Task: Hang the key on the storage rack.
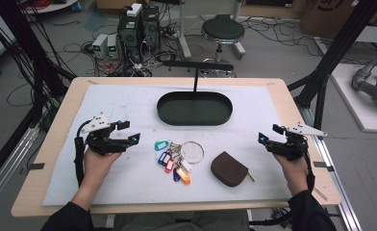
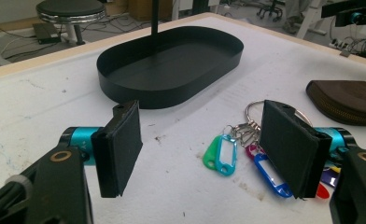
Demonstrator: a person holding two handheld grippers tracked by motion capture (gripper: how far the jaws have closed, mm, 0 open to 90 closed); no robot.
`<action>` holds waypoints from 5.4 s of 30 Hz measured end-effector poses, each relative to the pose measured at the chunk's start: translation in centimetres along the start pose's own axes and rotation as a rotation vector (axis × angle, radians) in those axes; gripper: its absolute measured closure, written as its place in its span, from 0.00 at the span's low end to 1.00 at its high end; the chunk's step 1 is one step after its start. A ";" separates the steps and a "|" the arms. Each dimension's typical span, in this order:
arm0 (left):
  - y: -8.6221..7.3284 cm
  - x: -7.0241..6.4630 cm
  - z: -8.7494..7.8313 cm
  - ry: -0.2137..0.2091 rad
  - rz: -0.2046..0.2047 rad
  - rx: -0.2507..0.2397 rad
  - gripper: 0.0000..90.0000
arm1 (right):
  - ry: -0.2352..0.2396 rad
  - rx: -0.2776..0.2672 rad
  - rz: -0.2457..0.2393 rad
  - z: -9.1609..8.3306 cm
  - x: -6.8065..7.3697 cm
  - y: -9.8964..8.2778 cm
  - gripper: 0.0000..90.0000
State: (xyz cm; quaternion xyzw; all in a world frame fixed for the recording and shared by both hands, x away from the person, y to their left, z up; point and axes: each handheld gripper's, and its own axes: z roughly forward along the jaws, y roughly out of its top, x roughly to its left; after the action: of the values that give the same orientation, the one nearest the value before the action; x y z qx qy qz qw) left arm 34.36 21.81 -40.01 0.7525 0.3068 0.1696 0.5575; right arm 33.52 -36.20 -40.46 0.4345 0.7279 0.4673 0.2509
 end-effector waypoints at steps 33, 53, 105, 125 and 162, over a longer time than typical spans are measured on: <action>1.7 -1.5 4.4 -0.108 0.018 0.058 0.30 | -0.025 0.000 0.006 -0.6 -0.8 -0.8 0.29; 2.5 -2.1 5.4 -0.134 0.025 0.068 0.38 | -0.024 0.001 -0.003 -0.4 -0.6 -0.7 0.29; 1.7 -6.3 17.9 -0.148 0.180 0.498 0.95 | -0.015 0.014 -0.006 -0.3 -0.6 -0.8 0.29; 2.9 -5.7 16.0 -0.191 0.126 0.366 0.96 | -0.016 0.009 -0.005 -0.4 -0.6 -0.8 0.29; 3.3 -7.7 10.7 -0.364 0.238 0.322 0.95 | -0.014 0.018 -0.011 0.1 -0.3 -0.7 0.29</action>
State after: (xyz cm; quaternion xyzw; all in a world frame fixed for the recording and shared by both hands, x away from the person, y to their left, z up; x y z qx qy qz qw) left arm 35.82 8.28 -39.70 0.8803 0.1339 0.0451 0.4529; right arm 33.48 -36.59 -41.11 0.4358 0.7326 0.4566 0.2546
